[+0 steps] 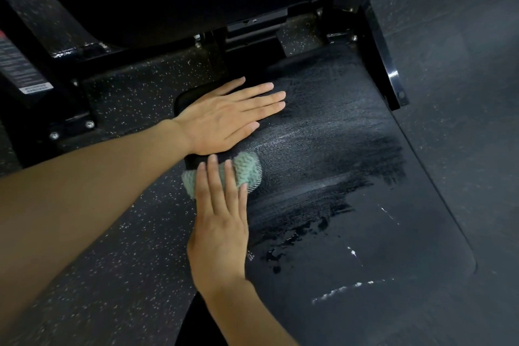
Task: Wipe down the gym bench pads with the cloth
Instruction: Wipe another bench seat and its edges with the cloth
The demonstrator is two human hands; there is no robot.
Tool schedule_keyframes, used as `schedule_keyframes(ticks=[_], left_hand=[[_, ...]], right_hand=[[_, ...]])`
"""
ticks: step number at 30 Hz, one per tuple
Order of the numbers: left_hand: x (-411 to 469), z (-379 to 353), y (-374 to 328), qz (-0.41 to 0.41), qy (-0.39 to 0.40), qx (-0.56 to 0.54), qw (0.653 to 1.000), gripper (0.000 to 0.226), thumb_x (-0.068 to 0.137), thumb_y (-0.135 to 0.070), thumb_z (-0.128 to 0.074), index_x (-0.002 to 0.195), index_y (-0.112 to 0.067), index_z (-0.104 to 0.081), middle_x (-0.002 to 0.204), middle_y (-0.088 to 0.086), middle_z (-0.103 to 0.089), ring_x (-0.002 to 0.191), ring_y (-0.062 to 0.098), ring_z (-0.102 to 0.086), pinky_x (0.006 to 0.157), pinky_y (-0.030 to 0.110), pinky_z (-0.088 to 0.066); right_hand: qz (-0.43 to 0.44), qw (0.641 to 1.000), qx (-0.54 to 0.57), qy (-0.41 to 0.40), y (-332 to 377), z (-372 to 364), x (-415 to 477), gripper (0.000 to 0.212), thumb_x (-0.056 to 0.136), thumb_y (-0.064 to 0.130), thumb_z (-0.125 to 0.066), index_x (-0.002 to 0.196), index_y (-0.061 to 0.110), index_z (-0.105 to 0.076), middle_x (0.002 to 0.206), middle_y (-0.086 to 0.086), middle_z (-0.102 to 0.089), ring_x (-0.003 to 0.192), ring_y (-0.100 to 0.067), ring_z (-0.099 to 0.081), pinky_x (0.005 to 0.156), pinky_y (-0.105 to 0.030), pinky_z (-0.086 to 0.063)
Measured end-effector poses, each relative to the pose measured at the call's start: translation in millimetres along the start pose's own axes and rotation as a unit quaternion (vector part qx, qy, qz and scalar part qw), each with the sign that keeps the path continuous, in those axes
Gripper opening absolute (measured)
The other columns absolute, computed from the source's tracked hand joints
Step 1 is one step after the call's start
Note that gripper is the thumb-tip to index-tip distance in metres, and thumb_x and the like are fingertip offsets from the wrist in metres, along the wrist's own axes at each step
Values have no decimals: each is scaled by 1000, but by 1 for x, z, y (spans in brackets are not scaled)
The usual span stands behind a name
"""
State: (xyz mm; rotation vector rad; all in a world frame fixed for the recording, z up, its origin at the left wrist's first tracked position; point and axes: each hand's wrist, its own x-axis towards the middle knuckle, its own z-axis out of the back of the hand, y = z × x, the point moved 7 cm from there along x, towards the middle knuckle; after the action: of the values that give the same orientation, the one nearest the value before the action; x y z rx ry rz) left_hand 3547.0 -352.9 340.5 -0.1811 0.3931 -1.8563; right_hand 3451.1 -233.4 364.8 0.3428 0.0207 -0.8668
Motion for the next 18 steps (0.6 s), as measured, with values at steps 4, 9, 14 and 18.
schedule_keyframes(ticks=[4,9,14,18], left_hand=[[0,-1,-1,0,3,1,1000,55,104,-34,-16,157,-25,-13,165,-10,-8,152,9,-1,124,38,1],[0,1,0,2,-2,-1,1000,54,104,-34,-16,157,-24,-14,164,-10,-8,152,9,-1,124,37,0],[-1,-1,-1,3,-6,8,1000,54,104,-34,-17,157,-24,-14,164,-9,-9,152,9,-1,124,36,0],[-1,-1,-1,6,-6,20,1000,55,103,-35,-15,157,-25,-12,164,-10,-6,152,9,0,123,33,5]], right_hand=[[73,996,-30,37,-24,4,4,82,77,13,-46,155,13,-22,164,-2,-18,151,-22,-11,119,-43,-11],[-17,999,-34,-18,-95,27,31,73,84,1,-43,154,11,-26,162,-5,-23,150,-24,-17,119,-47,-13],[-114,992,19,-56,-115,32,37,62,94,6,-28,156,12,-22,164,-2,-16,152,-20,-7,122,-43,-9],[-153,984,41,-85,-77,24,28,65,91,4,-35,155,10,-22,164,-4,-17,152,-24,-7,120,-47,-7]])
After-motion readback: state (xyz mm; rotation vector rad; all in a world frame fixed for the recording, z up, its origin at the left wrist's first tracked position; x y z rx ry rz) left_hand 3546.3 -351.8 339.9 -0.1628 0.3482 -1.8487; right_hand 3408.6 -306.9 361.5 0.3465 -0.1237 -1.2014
